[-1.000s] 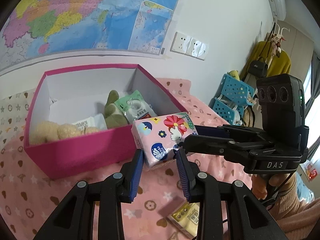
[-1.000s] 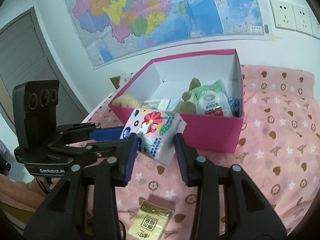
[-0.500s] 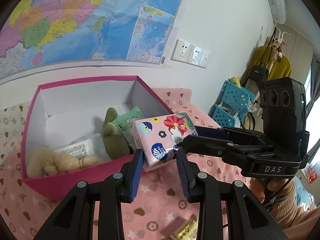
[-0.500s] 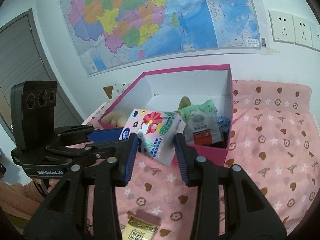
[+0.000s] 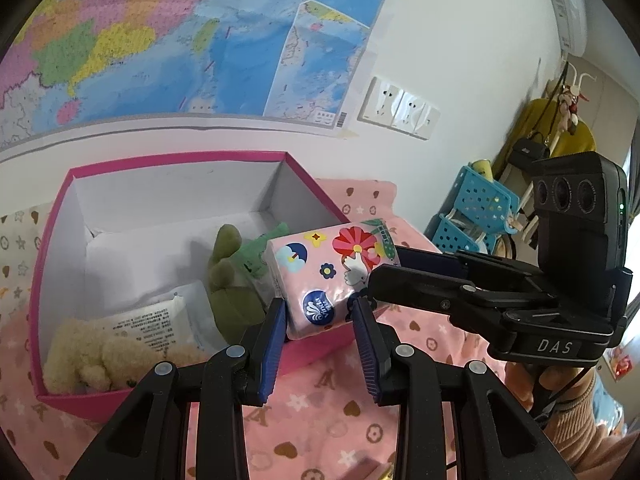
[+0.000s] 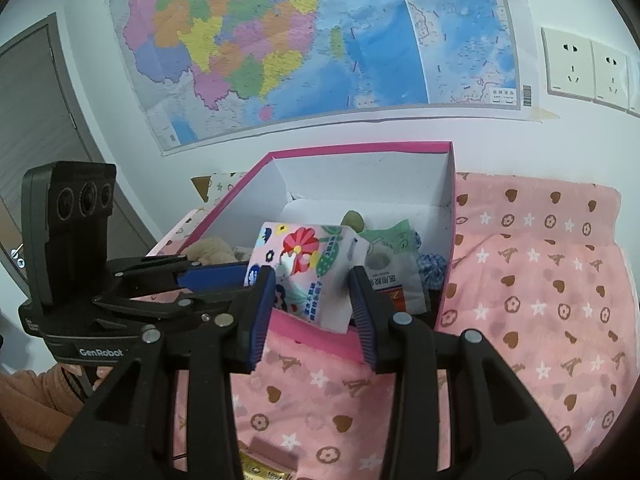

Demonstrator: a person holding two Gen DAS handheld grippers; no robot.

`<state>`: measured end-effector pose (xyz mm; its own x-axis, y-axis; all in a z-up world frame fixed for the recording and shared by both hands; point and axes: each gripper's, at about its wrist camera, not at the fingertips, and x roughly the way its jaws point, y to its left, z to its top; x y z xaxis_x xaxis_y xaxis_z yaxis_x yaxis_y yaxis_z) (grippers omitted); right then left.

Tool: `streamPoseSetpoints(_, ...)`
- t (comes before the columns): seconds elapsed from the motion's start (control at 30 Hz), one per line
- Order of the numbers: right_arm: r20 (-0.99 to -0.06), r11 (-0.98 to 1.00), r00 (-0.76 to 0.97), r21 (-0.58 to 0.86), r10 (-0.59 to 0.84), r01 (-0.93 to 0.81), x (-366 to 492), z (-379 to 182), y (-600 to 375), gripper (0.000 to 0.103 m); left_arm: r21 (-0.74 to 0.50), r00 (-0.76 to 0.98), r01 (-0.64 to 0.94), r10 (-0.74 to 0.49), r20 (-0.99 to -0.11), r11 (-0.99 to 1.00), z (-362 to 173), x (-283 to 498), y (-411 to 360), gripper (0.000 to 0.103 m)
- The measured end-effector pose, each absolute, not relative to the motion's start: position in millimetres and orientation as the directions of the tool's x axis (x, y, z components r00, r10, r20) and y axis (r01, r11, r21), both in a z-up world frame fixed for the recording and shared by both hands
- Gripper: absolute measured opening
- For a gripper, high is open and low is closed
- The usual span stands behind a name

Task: Organize soft objects
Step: 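Lower the floral pack into the box and open the right gripper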

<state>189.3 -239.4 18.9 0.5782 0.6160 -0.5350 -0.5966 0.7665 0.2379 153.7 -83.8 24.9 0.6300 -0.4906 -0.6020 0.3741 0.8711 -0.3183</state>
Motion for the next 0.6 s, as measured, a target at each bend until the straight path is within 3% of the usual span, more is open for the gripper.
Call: streamPoseSetpoints(0.6,-0.61,0.801,0.551,0.263,0.57,-0.537,223,-1,-238,0.041,-0.366,0.575,0.315,-0.483,-0.661,0.876,5,188,-84,0.033)
